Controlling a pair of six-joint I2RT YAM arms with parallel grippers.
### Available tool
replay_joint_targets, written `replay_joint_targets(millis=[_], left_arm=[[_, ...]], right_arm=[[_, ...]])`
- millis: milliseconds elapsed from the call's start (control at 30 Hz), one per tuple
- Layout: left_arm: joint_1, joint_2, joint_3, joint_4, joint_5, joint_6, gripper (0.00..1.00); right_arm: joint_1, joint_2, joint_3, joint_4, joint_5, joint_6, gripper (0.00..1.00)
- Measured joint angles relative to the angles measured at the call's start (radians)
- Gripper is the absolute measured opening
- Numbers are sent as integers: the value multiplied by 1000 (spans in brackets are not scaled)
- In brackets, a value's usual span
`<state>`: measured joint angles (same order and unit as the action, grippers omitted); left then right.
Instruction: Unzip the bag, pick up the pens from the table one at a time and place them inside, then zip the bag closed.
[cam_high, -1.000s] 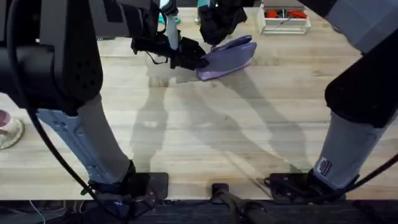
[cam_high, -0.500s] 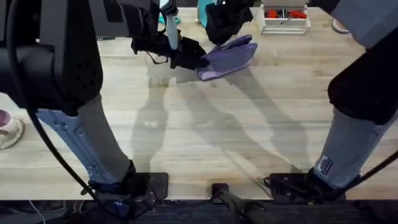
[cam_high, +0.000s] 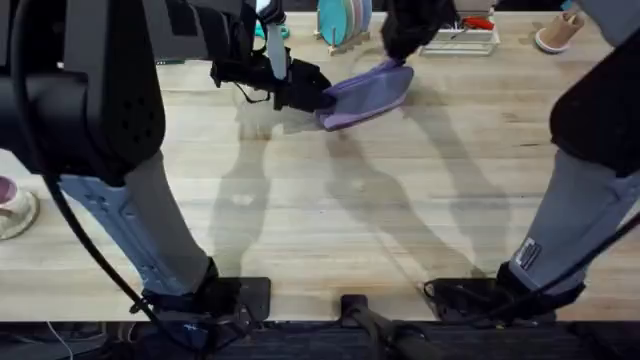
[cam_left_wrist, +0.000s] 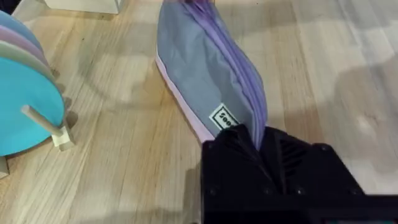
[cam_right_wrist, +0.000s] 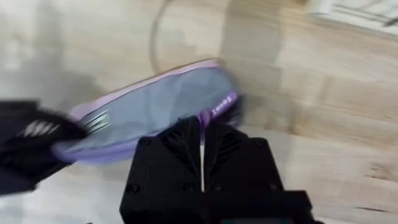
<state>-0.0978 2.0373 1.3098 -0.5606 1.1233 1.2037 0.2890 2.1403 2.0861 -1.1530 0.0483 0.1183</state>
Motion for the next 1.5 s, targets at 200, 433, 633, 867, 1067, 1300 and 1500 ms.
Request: replay_joint_targets(millis=[200, 433, 633, 867, 1067, 1300, 1500], left_arm=[[0, 0, 0, -1, 0, 0, 43], [-6, 0, 0, 3, 3, 0, 43], [-6, 0, 0, 2, 2, 0, 43], [-12, 0, 0, 3, 7, 0, 42], [-11, 0, 0, -3, 6, 0, 42], [-11, 0, 0, -4, 6, 0, 42], [-9, 0, 0, -10, 4, 0, 42]], right_arm=[[-118, 22, 0, 18, -4, -12, 33], [-156, 30, 0, 17, -66, -15, 32], [-170, 96, 13, 29, -59, -18, 33], [-212, 234, 20, 22, -142, -17, 32], [-234, 259, 32, 35, -173, -18, 31], [-232, 254, 32, 15, -161, -38, 36], [-240, 181, 29, -13, -73, -96, 717]])
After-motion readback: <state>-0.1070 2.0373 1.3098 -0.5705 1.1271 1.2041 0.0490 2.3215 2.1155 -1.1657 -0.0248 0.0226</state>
